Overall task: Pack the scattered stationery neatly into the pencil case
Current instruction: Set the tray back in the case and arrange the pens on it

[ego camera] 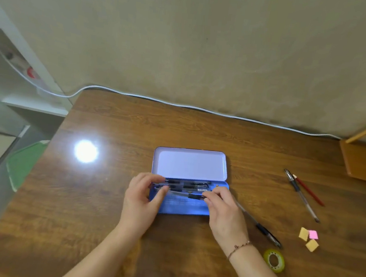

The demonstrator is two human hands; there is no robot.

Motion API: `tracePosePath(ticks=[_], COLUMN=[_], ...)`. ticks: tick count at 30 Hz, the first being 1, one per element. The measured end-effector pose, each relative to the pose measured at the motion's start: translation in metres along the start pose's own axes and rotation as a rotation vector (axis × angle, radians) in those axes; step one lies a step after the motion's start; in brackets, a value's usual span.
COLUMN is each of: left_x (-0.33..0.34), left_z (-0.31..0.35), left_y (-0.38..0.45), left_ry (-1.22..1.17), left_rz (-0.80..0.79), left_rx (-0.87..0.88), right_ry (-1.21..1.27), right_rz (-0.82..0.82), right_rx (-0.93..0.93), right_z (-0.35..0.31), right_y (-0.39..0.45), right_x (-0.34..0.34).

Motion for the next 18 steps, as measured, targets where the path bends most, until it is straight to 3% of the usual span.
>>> tracePosePath(ticks=[3, 7, 12, 18], left_x=[0.005, 0.015, 0.019, 0.018], left_z=[-0.010, -0.013, -0.012, -0.013], left_y=[-0.002, -0.005, -0.002, 0.001], left_ry=[0.226, 0.441, 0.485, 0.490], left_rz=[-0.074, -0.144, -0.125, -0.152], left_rx=[0.211, 0.357, 0.337, 0.322], right_ry=[-0.024, -0.101, -0.317, -0.190], right_rz=[-0.044, 0.032, 0.088, 0.112], right_rx=[0.020, 0.036, 0.064, 0.115], right_z=[0.004, 0.003, 0.001, 0.001], right_y=[0.002, 0.005, 0.008, 0.011], right_x=[0.010, 0.013, 0.012, 0.013])
Point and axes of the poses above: each hand's wrist, its own y-axis towards the middle knuckle, its own x-axis out of the palm, z = x × y, the point moved 3 cm from there along y, towards the middle knuckle, and after that the axes turned 8 degrees about z, right-handed, at the moved point
